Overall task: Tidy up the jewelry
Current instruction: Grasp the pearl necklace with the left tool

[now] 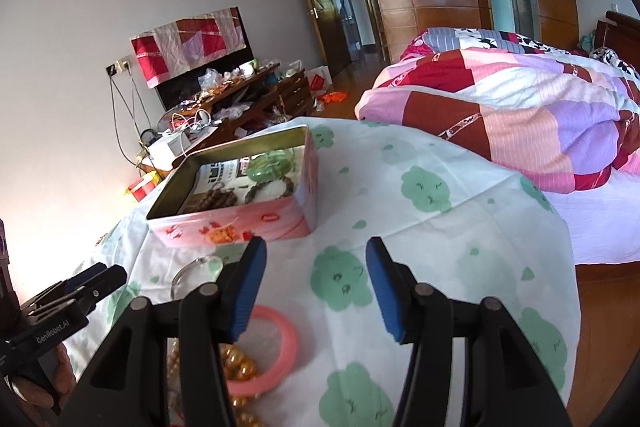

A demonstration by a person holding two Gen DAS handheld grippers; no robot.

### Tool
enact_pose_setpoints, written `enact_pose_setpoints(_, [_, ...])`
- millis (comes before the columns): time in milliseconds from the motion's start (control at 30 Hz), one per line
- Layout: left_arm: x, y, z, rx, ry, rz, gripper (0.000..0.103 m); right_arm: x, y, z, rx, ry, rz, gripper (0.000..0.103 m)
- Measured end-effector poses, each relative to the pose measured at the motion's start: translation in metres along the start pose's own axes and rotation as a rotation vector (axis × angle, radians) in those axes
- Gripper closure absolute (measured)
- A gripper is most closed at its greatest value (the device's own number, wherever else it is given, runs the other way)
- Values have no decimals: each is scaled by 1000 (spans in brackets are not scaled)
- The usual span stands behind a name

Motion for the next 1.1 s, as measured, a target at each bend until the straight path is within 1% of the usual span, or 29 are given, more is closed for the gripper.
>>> enact_pose_setpoints(100, [10, -5, 3, 10, 15, -25, 44, 4, -9, 0, -7, -5, -2, 48])
enact_pose_setpoints(200, [17, -14, 3, 41, 9, -24, 44, 10, -17, -2, -20, -13, -12, 48])
enact_pose_setpoints(333, [27, -20, 11, 55, 41, -51, 44, 20, -25, -6, -29, -44, -26, 48])
enact_pose_setpoints(433, [28, -19, 24, 103, 59, -61, 44, 28, -26, -6, -36, -46, -40, 48])
enact_pose_setpoints(500, [28, -10, 41, 163, 93, -97, 44, 32, -25, -6, -38, -44, -52, 48])
enact_pose_setpoints(533, [28, -6, 49, 179, 117, -118, 44, 34, -25, -6, -39, -44, -57, 48])
enact_pose_setpoints(600, [28, 3, 62, 167, 168, -143, 44, 36, -26, -6, -45, -40, -62, 48])
enact_pose_setpoints(667, [30, 17, 72, 148, 211, -194, 44, 35, -30, -5, -53, -35, -57, 48])
enact_pose_setpoints(733, [31, 25, 73, 156, 195, -232, 44, 34, -33, -5, -54, -35, -52, 48])
enact_pose_setpoints(767, [30, 24, 73, 157, 194, -230, 45, 33, -34, -4, -54, -35, -50, 48])
enact_pose_setpoints(800, [30, 25, 72, 156, 194, -232, 47, 32, -34, -4, -53, -34, -49, 48])
enact_pose_setpoints(833, [29, 25, 72, 146, 196, -233, 54, 32, -33, -3, -52, -31, -49, 48])
enact_pose_setpoints(867, [29, 25, 71, 134, 200, -234, 65, 32, -33, -1, -53, -23, -52, 48])
enact_pose_setpoints(900, [28, 26, 70, 131, 203, -233, 71, 32, -31, -1, -55, -17, -55, 48])
enact_pose_setpoints(933, [28, 26, 69, 137, 198, -233, 83, 33, -30, 0, -56, -10, -60, 48])
enact_pose_setpoints(1033, [27, 28, 64, 165, 155, -227, 90, 35, -26, 2, -59, 8, -77, 48])
enact_pose_setpoints(1100, [27, 28, 63, 176, 138, -221, 90, 37, -26, 3, -61, 16, -84, 48])
Point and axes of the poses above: each gripper's, at about its wrist camera, not at the fingertips, and y roughly the way its jaws point, z to its right, x to its underside, the point moved 7 cm from there along y, roughly the way its jaws point, and after that the axes turned 15 degrees about y, right-handed, at the moved point
